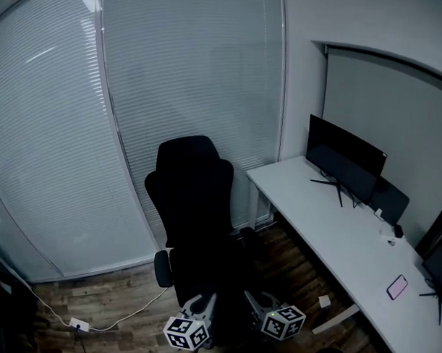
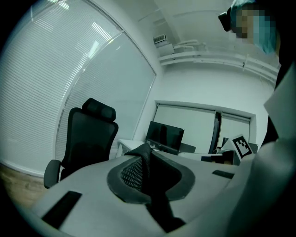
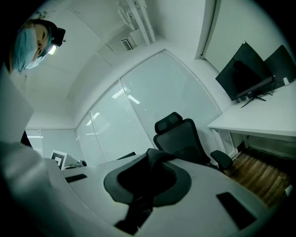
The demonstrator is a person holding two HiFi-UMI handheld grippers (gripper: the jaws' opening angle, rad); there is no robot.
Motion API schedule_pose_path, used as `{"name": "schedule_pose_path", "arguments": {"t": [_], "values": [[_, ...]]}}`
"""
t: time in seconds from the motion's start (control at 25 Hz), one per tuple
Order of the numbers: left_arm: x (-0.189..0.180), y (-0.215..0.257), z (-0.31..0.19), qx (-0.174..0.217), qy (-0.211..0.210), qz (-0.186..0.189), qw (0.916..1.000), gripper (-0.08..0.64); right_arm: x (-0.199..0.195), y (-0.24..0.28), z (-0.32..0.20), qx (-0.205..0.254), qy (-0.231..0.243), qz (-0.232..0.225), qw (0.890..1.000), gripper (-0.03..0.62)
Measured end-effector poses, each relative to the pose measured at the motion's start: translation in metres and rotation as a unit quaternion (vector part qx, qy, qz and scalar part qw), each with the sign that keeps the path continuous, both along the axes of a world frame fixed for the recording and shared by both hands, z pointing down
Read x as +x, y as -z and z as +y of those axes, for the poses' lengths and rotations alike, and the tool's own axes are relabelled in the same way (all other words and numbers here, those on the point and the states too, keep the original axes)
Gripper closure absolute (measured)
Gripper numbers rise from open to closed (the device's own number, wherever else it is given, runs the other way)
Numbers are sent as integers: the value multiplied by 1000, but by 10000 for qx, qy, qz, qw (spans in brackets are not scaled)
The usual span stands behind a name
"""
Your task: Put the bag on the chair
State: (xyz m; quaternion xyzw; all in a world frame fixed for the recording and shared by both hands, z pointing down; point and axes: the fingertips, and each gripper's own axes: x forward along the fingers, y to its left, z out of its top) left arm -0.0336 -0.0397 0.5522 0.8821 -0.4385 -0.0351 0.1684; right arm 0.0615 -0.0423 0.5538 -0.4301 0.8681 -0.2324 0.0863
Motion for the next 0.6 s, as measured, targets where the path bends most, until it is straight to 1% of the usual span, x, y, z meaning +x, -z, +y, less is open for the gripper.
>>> {"name": "schedule_pose_path", "arguments": {"t": [0.28, 0.44, 0.6], "values": [[15, 24, -58, 337, 352, 72, 9988, 518, 17, 26, -63, 369, 299, 140, 9988, 538], [20, 42, -89, 539, 388, 45, 9978, 518, 24, 45, -97, 568, 274, 118, 9979, 538], [19, 54, -118, 656, 346, 23, 9972, 518, 24, 57, -129, 656, 167, 135, 9976, 538]]}}
